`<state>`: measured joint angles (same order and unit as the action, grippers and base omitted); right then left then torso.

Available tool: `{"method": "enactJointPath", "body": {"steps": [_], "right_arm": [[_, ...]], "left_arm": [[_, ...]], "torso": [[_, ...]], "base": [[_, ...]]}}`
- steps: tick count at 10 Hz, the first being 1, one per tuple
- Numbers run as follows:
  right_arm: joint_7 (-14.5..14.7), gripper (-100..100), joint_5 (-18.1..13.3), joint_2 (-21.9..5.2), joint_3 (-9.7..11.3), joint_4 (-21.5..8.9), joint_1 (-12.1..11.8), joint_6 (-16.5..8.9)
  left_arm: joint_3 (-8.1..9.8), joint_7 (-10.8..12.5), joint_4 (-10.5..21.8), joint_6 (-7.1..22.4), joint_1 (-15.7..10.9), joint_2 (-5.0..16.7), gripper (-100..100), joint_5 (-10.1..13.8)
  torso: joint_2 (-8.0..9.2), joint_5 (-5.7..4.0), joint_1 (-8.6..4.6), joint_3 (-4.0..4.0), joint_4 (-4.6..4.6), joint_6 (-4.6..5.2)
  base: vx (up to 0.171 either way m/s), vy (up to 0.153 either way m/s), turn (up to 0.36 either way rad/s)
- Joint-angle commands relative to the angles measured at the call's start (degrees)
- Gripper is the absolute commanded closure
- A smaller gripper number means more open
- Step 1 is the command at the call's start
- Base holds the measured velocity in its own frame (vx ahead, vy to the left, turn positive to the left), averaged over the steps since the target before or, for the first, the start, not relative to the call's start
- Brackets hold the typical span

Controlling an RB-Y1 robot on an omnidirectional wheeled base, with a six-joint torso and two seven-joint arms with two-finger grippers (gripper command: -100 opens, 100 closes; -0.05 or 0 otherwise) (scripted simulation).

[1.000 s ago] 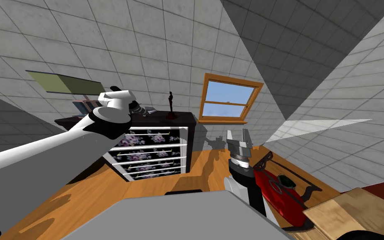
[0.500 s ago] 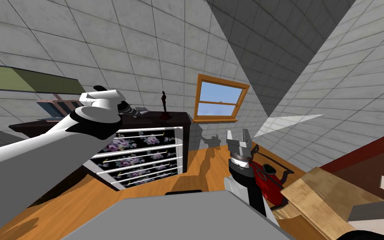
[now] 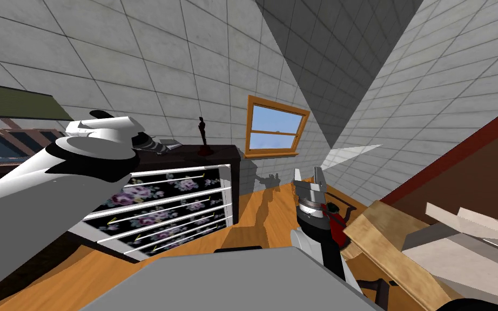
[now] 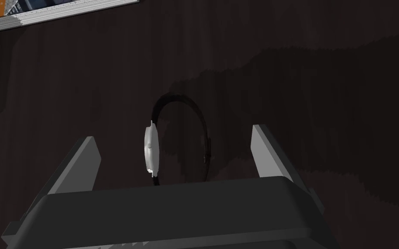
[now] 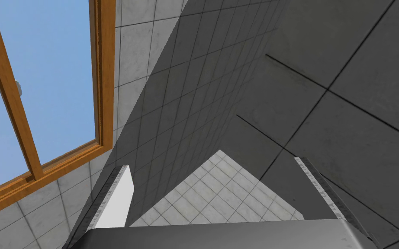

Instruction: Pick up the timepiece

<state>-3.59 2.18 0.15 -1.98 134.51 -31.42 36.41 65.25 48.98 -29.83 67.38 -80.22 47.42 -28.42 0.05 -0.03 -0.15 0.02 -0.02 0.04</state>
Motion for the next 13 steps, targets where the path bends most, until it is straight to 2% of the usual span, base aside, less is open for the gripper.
{"method": "enactJointPath", "body": {"steps": [1, 3, 4, 5, 6, 7, 8, 11, 12, 13], "right_arm": [[0.0, 0, 0.0, 0.0, 0.0, 0.0, 0.0, 0.0], [0.0, 0, 0.0, 0.0, -0.01, 0.0, -0.01, 0.0], [0.0, 0, 0.0, 0.0, -0.01, 0.0, -0.02, 0.0], [0.0, 0, 0.0, 0.0, 0.0, 0.0, 0.0, 0.0], [0.0, 0, 0.0, 0.0, -0.01, 0.0, -0.01, 0.0], [0.0, 0, 0.0, 0.0, 0.0, 0.0, -0.01, 0.0], [0.0, 0, 0.0, 0.0, -0.01, 0.0, -0.01, 0.0], [0.0, 0, 0.0, 0.0, -0.01, 0.0, -0.02, 0.0], [0.0, 0, 0.0, 0.0, -0.01, 0.0, -0.02, 0.0], [0.0, 0, 0.0, 0.0, -0.01, 0.0, -0.02, 0.0]], "left_arm": [[1.4, -1.3, -0.45, 0.19, 1.7, 2.86, -100, 0.24], [1.4, -1.3, -0.45, 0.19, 1.7, 3.81, -100, 0.24], [2.23, -1.86, 0.34, -0.2, 2.65, 6.03, -100, 0.34], [2.23, -1.86, 0.34, -0.2, 2.65, 6.29, -100, 0.34], [3.07, -2.42, 1.13, -0.59, 3.6, 8.37, -100, 0.44], [3.07, -2.42, 1.13, -0.59, 3.6, 8.77, -100, 0.44], [3.9, -2.98, 1.91, -0.98, 4.55, 11.26, -100, 0.54], [3.86, -3.1, 1.32, -0.54, 4.52, 10.89, -100, 0.53], [3.87, -3.04, 1.45, -0.7, 4.52, 10.96, 100, 0.53], [3.87, -3.05, 1.44, -0.68, 4.52, 10.94, 100, 0.53]], "torso": [[0.0, 0.0, 0.0, 0.0, 0.0, 0.0], [0.01, 0.02, 0.0, 0.01, 0.0, -0.08], [0.01, 0.03, 0.07, 0.01, 0.01, -0.09], [0.0, 0.04, 0.05, -0.01, -0.02, -0.02], [-0.01, 0.03, 0.06, -0.01, -0.01, -0.05], [0.0, 0.02, 0.04, 0.0, -0.01, -0.03], [-0.01, 0.03, 0.05, -0.01, -0.01, -0.05], [-0.02, 0.04, 0.08, -0.01, -0.01, -0.08], [-0.03, 0.04, 0.1, -0.02, -0.01, -0.06], [-0.04, 0.04, 0.11, -0.02, -0.01, -0.07]], "base": [[-0.015, -0.041, -0.381], [-0.008, -0.017, -0.012], [-0.004, -0.018, -0.173], [-0.006, -0.013, -0.134], [-0.008, -0.022, -0.225], [-0.008, -0.015, -0.107], [-0.005, -0.027, -0.222], [-0.002, -0.008, -0.026], [0.0, 0.0, 0.0], [0.0, 0.0, 0.0]]}}
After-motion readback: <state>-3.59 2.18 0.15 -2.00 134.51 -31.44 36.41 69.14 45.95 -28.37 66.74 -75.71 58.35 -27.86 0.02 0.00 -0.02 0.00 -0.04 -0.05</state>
